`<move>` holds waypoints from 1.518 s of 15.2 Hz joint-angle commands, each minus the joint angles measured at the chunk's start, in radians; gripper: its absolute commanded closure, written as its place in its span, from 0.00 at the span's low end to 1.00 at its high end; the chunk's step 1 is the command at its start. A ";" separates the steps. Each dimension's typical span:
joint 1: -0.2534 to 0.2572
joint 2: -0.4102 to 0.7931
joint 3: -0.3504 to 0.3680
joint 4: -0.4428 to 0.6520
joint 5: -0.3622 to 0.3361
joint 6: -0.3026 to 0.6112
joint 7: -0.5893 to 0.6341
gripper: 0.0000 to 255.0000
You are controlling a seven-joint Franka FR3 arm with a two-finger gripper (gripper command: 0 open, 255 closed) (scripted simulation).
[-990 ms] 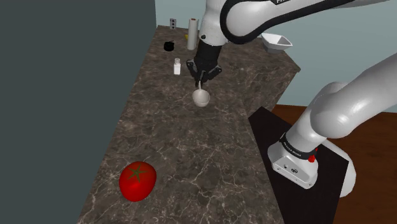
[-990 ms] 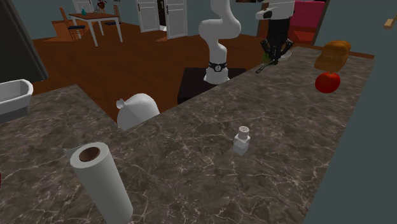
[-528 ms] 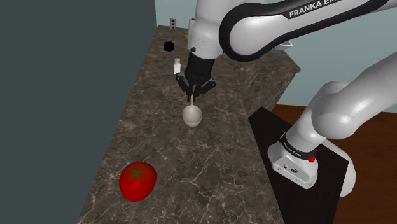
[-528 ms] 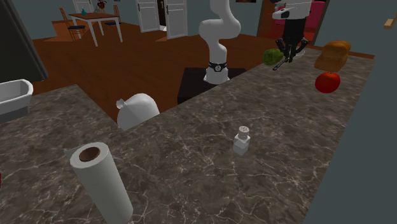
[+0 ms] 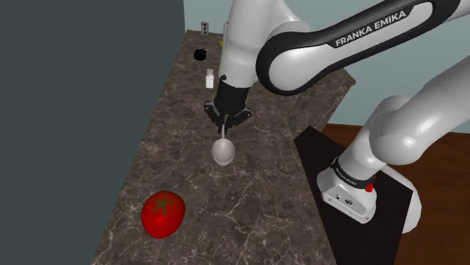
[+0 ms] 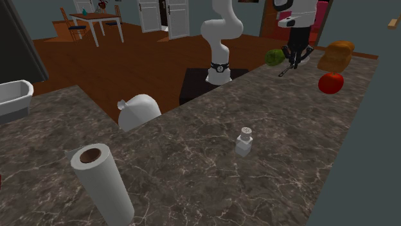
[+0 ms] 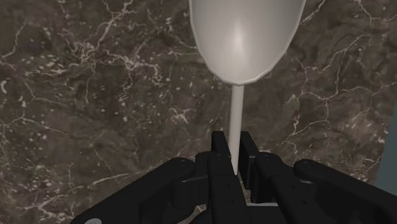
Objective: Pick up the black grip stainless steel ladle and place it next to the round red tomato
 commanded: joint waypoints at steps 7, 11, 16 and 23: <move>-0.008 0.076 0.025 -0.054 -0.019 0.127 0.014 1.00; -0.015 0.122 0.037 -0.076 -0.038 0.192 0.028 1.00; -0.025 0.187 0.050 -0.097 -0.074 0.273 0.053 1.00; -0.039 0.291 0.058 -0.117 -0.162 0.386 0.113 1.00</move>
